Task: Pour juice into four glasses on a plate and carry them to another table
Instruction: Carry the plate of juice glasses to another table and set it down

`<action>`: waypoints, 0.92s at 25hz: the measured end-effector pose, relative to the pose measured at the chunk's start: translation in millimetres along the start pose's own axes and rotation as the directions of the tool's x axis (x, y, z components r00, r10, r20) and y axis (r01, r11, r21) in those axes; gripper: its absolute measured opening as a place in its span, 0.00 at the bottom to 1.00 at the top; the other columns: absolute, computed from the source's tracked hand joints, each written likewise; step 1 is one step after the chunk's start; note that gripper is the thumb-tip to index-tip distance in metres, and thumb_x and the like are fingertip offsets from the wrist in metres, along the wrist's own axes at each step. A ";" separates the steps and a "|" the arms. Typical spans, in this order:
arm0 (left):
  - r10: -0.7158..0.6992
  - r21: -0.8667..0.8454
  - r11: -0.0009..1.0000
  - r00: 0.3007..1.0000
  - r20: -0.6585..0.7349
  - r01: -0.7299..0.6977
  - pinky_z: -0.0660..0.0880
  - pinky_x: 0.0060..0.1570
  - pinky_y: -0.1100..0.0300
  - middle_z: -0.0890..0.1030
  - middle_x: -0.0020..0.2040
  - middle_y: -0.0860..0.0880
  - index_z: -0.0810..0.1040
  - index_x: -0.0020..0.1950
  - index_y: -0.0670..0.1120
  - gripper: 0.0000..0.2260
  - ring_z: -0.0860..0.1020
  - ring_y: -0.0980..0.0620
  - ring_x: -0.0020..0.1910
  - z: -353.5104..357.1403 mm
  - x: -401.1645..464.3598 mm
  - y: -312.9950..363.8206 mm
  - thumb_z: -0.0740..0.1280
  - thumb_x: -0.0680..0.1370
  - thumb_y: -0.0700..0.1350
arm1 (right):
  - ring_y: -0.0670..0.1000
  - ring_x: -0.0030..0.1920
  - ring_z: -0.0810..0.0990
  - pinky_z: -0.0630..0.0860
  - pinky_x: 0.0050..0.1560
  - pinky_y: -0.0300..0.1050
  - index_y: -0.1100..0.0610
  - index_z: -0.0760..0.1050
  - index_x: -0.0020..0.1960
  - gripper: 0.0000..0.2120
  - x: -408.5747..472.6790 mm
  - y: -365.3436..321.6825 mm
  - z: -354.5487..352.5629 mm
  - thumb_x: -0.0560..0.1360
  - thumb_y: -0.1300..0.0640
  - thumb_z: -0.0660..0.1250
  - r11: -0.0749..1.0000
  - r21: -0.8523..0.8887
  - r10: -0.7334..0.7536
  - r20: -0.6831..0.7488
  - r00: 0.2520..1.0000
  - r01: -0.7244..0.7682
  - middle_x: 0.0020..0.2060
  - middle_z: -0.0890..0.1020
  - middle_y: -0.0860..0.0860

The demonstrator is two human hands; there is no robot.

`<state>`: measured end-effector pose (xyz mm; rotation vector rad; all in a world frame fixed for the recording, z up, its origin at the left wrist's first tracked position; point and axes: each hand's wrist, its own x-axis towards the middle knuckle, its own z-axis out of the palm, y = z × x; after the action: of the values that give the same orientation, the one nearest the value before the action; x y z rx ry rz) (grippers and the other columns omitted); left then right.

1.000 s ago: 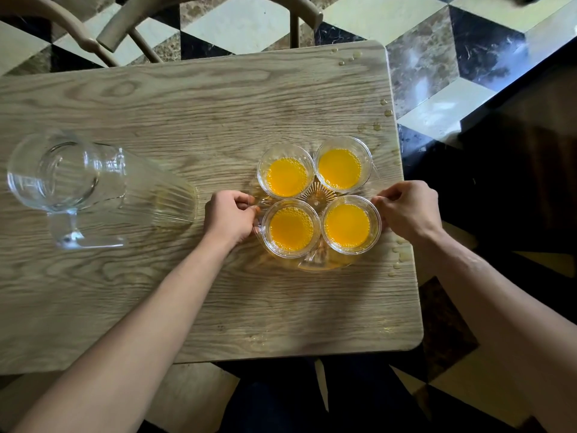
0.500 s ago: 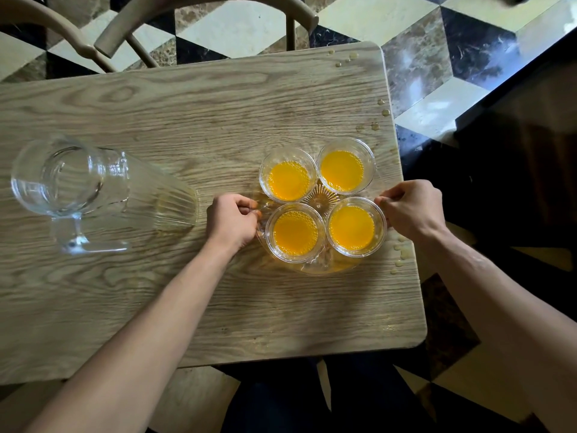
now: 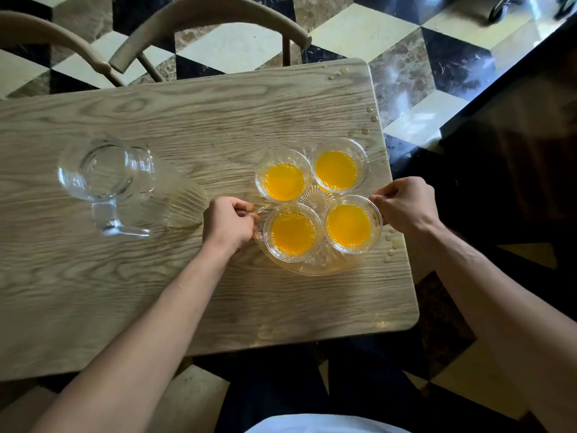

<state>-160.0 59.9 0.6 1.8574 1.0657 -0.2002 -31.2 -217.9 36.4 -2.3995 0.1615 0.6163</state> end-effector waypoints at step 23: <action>-0.370 -0.411 0.882 0.880 -0.297 0.232 0.84 0.35 0.55 0.86 0.39 0.45 0.83 0.38 0.47 0.10 0.85 0.50 0.33 7.6 -213.0 -89.7 0.74 0.74 0.33 | 0.40 0.21 0.81 0.77 0.22 0.33 0.60 0.86 0.43 0.04 -74.5 -16.2 -6.9 0.74 0.66 0.74 0.873 -0.188 -0.346 0.412 0.843 0.450 0.29 0.84 0.49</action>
<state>-353.3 -55.6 52.9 1.4077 1.5462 0.1683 -90.0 -212.4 85.2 -2.4164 -0.6194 0.9146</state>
